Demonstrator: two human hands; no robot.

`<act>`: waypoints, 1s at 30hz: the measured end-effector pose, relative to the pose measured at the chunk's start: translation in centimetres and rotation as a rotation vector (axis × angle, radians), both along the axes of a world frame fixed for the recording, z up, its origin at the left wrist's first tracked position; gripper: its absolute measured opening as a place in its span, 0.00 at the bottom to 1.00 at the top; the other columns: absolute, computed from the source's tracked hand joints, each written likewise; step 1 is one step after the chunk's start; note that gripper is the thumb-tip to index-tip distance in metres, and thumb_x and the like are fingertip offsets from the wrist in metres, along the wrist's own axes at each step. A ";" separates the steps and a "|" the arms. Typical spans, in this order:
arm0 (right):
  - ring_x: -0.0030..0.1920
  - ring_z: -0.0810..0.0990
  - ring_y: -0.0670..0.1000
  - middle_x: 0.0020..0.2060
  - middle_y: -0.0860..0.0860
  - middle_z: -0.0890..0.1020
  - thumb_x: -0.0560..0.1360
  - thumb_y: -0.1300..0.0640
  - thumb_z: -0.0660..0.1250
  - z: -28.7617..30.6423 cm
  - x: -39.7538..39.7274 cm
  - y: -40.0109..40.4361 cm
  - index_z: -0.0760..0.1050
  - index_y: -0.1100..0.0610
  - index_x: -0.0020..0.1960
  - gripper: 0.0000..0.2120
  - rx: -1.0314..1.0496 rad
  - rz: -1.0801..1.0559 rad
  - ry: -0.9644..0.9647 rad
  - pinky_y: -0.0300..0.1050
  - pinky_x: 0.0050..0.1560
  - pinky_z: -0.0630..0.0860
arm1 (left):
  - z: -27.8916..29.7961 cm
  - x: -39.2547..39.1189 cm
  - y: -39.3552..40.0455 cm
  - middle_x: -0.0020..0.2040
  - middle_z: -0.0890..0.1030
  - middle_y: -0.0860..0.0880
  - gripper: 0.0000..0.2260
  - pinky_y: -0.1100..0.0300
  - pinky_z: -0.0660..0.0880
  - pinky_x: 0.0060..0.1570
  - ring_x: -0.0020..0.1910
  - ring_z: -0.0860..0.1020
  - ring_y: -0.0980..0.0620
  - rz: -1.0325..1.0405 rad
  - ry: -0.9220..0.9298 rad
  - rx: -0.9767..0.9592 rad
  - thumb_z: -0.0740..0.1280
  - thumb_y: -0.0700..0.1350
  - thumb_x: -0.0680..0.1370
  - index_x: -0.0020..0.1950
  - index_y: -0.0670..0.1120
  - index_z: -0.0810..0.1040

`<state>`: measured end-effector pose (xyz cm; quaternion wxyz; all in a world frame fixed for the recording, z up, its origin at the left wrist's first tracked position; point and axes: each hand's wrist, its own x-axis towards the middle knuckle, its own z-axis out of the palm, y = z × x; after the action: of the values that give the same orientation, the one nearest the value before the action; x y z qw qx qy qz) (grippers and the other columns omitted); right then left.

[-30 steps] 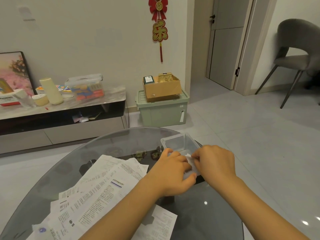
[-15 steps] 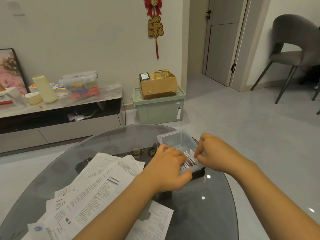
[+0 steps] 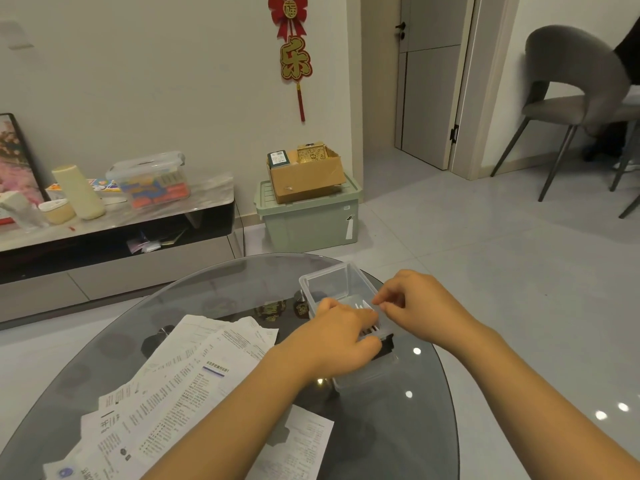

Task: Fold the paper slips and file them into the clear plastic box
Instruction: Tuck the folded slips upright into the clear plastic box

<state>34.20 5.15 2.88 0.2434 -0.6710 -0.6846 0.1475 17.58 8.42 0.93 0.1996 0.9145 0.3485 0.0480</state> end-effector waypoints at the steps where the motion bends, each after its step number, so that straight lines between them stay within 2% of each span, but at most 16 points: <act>1: 0.42 0.74 0.44 0.44 0.47 0.74 0.76 0.59 0.64 0.0 0.1 0.0 0.81 0.54 0.51 0.08 0.002 0.000 0.009 0.36 0.45 0.71 | 0.4 0.4 -0.1 0.31 0.67 0.52 0.19 0.49 0.65 0.60 0.38 0.64 0.52 0.002 0.008 -0.020 0.46 0.57 0.69 0.44 0.48 0.71; 4: 0.39 0.73 0.42 0.43 0.46 0.74 0.76 0.59 0.64 -0.2 0.3 0.2 0.81 0.54 0.52 0.08 -0.001 0.003 0.025 0.33 0.42 0.69 | 1.5 1.0 -0.2 0.33 0.66 0.50 0.18 0.52 0.62 0.60 0.38 0.64 0.53 -0.014 0.079 -0.083 0.47 0.52 0.71 0.45 0.43 0.71; 6: 0.37 0.72 0.40 0.42 0.45 0.73 0.76 0.59 0.64 -0.4 0.4 0.3 0.80 0.54 0.52 0.08 -0.010 0.002 0.035 0.30 0.39 0.68 | 2.2 1.2 -0.4 0.34 0.66 0.50 0.15 0.53 0.64 0.51 0.36 0.64 0.54 -0.018 0.101 -0.153 0.49 0.50 0.74 0.45 0.42 0.70; 8: 0.38 0.72 0.41 0.43 0.45 0.73 0.76 0.59 0.64 -0.6 0.5 0.2 0.80 0.54 0.51 0.08 -0.016 0.004 0.047 0.29 0.38 0.67 | 2.6 1.1 -0.6 0.35 0.70 0.48 0.14 0.54 0.66 0.43 0.36 0.67 0.53 -0.009 0.070 -0.239 0.52 0.48 0.77 0.50 0.41 0.73; 10: 0.41 0.73 0.43 0.44 0.47 0.73 0.76 0.58 0.64 -0.6 0.4 0.2 0.80 0.53 0.51 0.08 -0.017 0.009 0.047 0.32 0.41 0.69 | 2.5 0.7 -0.6 0.48 0.79 0.48 0.17 0.56 0.72 0.48 0.46 0.75 0.52 0.046 0.007 -0.225 0.52 0.47 0.78 0.59 0.45 0.77; 12: 0.41 0.73 0.43 0.45 0.47 0.73 0.76 0.58 0.64 -0.6 0.5 0.2 0.80 0.53 0.50 0.07 -0.014 0.012 0.049 0.35 0.44 0.69 | 2.1 0.4 -0.4 0.60 0.79 0.50 0.18 0.59 0.72 0.56 0.56 0.76 0.53 0.109 -0.073 -0.119 0.52 0.46 0.79 0.64 0.50 0.76; 15: 0.39 0.72 0.42 0.45 0.47 0.73 0.76 0.58 0.64 -0.7 0.6 0.2 0.80 0.53 0.50 0.07 -0.013 0.014 0.054 0.35 0.43 0.69 | 1.3 0.3 0.3 0.58 0.79 0.47 0.23 0.53 0.71 0.59 0.55 0.76 0.50 0.063 -0.049 0.026 0.49 0.50 0.74 0.62 0.46 0.75; 17: 0.39 0.71 0.41 0.45 0.47 0.73 0.76 0.59 0.64 -0.6 0.7 0.1 0.81 0.53 0.50 0.07 -0.013 0.014 0.058 0.35 0.43 0.68 | 0.8 0.5 0.2 0.58 0.78 0.48 0.26 0.56 0.64 0.61 0.55 0.74 0.52 -0.015 0.030 0.065 0.46 0.52 0.72 0.61 0.45 0.75; 20: 0.38 0.71 0.42 0.45 0.47 0.73 0.76 0.59 0.64 -0.6 0.7 0.2 0.80 0.53 0.50 0.07 -0.015 0.015 0.072 0.34 0.41 0.69 | 0.7 0.7 0.2 0.62 0.76 0.51 0.33 0.61 0.55 0.60 0.59 0.71 0.55 -0.076 0.084 0.125 0.40 0.55 0.68 0.61 0.47 0.75; 25: 0.37 0.71 0.39 0.43 0.46 0.73 0.75 0.59 0.65 -0.7 0.8 0.2 0.80 0.53 0.48 0.06 -0.008 0.019 0.092 0.27 0.37 0.66 | 0.6 0.7 0.3 0.66 0.74 0.55 0.26 0.63 0.54 0.62 0.61 0.70 0.58 -0.042 0.011 0.098 0.46 0.49 0.73 0.65 0.51 0.74; 30: 0.36 0.71 0.39 0.37 0.41 0.72 0.75 0.59 0.66 -0.5 1.0 0.2 0.81 0.54 0.50 0.06 -0.013 0.016 0.116 0.26 0.35 0.64 | 0.7 0.7 0.2 0.66 0.73 0.55 0.26 0.61 0.55 0.63 0.61 0.70 0.58 -0.045 0.024 0.074 0.46 0.49 0.72 0.65 0.52 0.74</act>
<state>35.15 5.40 2.40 0.2773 -0.6573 -0.6738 0.1925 18.29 8.64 1.64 0.1624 0.9295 0.3280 0.0456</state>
